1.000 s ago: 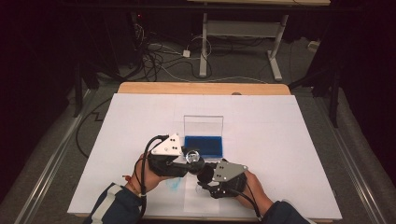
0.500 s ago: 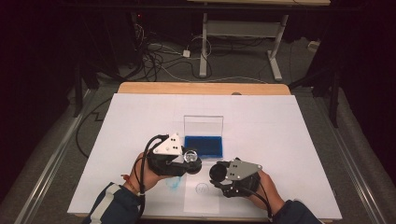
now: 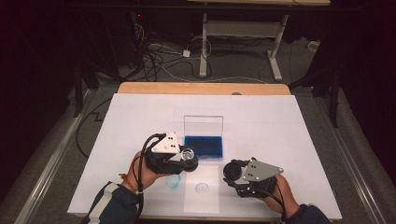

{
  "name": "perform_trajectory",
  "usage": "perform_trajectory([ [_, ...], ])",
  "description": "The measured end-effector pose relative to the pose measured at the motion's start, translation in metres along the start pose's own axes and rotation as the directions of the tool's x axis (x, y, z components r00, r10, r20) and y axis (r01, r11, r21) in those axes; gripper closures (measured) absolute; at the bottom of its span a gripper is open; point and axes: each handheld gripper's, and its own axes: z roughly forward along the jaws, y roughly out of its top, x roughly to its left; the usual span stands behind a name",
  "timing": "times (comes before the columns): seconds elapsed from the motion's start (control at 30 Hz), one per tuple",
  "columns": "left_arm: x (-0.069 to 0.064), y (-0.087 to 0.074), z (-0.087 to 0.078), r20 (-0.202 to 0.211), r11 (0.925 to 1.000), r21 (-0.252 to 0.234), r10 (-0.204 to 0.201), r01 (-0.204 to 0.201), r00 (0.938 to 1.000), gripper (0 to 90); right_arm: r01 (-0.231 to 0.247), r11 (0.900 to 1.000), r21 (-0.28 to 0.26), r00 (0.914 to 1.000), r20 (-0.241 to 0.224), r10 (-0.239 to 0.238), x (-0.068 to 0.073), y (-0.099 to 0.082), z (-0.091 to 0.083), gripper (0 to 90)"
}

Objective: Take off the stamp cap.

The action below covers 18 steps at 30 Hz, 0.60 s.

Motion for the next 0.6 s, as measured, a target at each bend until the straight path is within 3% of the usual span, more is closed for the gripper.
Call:
perform_trajectory([
  [0.6,0.008,-0.004,-0.005,-0.037,0.9999,0.000,-0.017,0.017,0.9992,53.8,-0.016,0.9998,0.007,0.9994,0.030,0.016,-0.005,-0.018,-0.020,38.4],
])
